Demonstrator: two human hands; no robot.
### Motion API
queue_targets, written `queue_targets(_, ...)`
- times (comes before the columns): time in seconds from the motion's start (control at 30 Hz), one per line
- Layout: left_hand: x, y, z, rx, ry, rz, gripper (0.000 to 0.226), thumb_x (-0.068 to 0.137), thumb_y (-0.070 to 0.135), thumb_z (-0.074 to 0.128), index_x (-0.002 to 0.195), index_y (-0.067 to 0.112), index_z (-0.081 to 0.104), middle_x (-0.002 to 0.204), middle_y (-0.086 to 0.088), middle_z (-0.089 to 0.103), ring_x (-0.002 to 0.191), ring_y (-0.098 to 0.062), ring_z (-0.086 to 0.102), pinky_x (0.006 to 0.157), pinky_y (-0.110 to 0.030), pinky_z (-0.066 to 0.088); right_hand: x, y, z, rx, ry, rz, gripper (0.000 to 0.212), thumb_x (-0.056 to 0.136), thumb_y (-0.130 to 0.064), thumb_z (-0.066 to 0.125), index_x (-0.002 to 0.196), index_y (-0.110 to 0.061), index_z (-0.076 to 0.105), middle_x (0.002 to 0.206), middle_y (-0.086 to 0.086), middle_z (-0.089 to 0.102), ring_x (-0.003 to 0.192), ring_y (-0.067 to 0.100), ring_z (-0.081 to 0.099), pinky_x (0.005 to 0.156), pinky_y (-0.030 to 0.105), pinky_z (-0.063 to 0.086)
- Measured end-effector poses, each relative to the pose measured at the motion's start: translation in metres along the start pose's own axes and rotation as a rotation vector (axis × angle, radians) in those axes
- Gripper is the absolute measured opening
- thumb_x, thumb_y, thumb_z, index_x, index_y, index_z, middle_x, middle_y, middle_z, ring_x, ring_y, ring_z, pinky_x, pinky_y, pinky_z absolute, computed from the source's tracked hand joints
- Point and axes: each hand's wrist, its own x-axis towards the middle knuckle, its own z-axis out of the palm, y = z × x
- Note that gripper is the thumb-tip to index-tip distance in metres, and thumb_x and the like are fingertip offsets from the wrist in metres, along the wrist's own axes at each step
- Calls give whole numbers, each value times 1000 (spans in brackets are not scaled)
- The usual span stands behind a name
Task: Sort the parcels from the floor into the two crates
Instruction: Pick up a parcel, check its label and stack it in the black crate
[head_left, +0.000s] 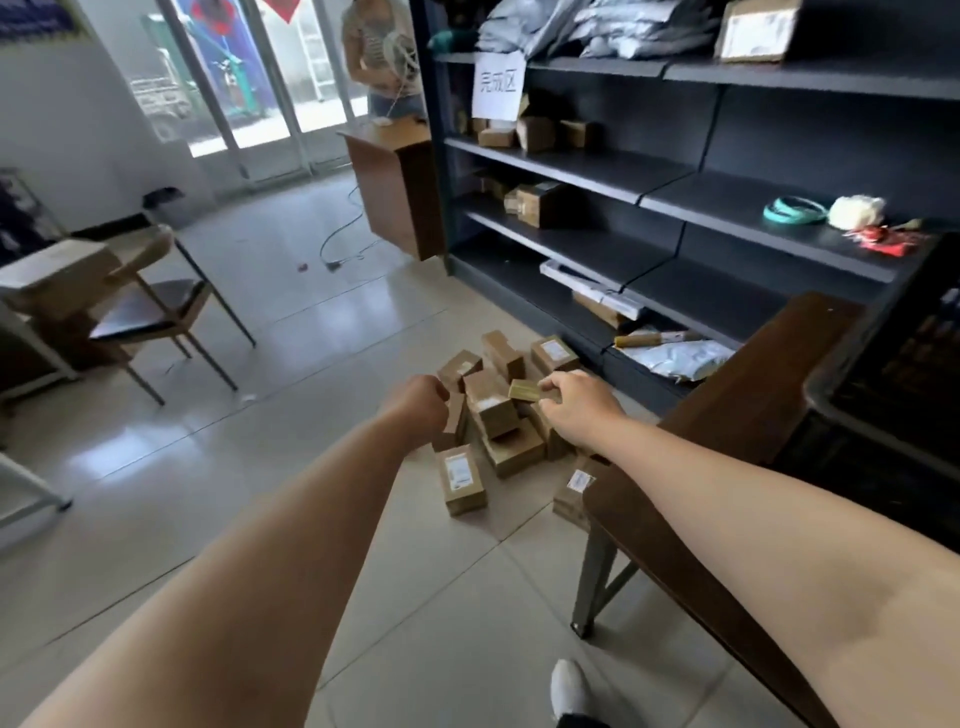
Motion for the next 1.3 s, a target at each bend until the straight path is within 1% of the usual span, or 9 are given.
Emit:
queue_targets(0.07, 13, -13, -2, 13, -12, -17, 38, 94, -5, 39, 121, 4, 64, 120, -14, 63, 97, -24, 55, 95, -37, 51, 19, -3, 13, -8, -33, 14, 38, 98, -27, 48, 134, -18, 54, 141, 9, 48, 128, 27, 47, 102, 33, 40)
queue_targets(0.2, 51, -33, -3, 106, -44, -37, 42, 95, -1, 39, 130, 8, 59, 133, -11, 59, 120, -27, 55, 98, -34, 45, 69, -10, 41, 18, -80, 34, 37, 98, -23, 49, 134, -17, 56, 141, 9, 50, 128, 28, 48, 102, 33, 40)
queue_targets(0.37, 122, -42, 1, 209, -127, -49, 44, 96, 0, 39, 135, 10, 56, 140, -11, 54, 127, -28, 51, 101, -32, 42, 148, -12, 70, 63, -137, 82, 37, 97, -21, 49, 133, -18, 57, 139, 7, 56, 127, 27, 50, 100, 33, 43)
queue_targets(0.5, 182, -40, 8, 243, -202, -69, 44, 95, 2, 39, 133, 12, 58, 137, -11, 56, 123, -28, 54, 100, -34, 46, 206, 2, 76, 112, -170, 198, 36, 96, -16, 49, 130, -18, 59, 137, 9, 56, 125, 28, 51, 99, 33, 43)
queue_targets(0.67, 238, -38, 15, 237, -249, -54, 38, 95, 3, 39, 126, 7, 59, 129, -13, 59, 116, -29, 56, 85, -31, 45, 264, 19, 77, 93, -200, 333, 39, 95, -8, 48, 131, -18, 58, 141, 9, 53, 128, 28, 49, 104, 33, 42)
queue_targets(0.8, 265, -47, 20, 278, -337, -38, 44, 95, 3, 38, 135, 10, 55, 136, -11, 56, 122, -27, 54, 96, -32, 46, 290, 17, 86, 87, -247, 383, 35, 95, -10, 51, 127, -18, 61, 139, 9, 54, 127, 28, 50, 103, 32, 42)
queue_targets(0.97, 313, -60, 16, 292, -387, -5, 45, 95, 3, 38, 135, 10, 54, 132, -12, 57, 115, -26, 56, 86, -28, 45, 321, 11, 100, 108, -294, 407, 33, 95, -14, 52, 126, -19, 62, 136, 9, 56, 124, 28, 51, 102, 32, 43)
queue_targets(1.07, 350, -69, 14, 280, -432, 22, 47, 95, 3, 37, 141, 10, 51, 137, -13, 55, 122, -28, 54, 94, -32, 46, 349, 3, 108, 131, -291, 451, 31, 95, -13, 52, 123, -18, 65, 135, 9, 58, 122, 30, 53, 100, 32, 45)
queue_targets(1.3, 450, -105, 4, 187, -511, 40, 40, 97, 3, 36, 129, 1, 60, 131, -17, 59, 114, -30, 56, 98, -36, 47, 426, -21, 146, 187, -276, 611, 29, 95, -14, 53, 120, -19, 67, 135, 8, 57, 122, 29, 53, 98, 30, 44)
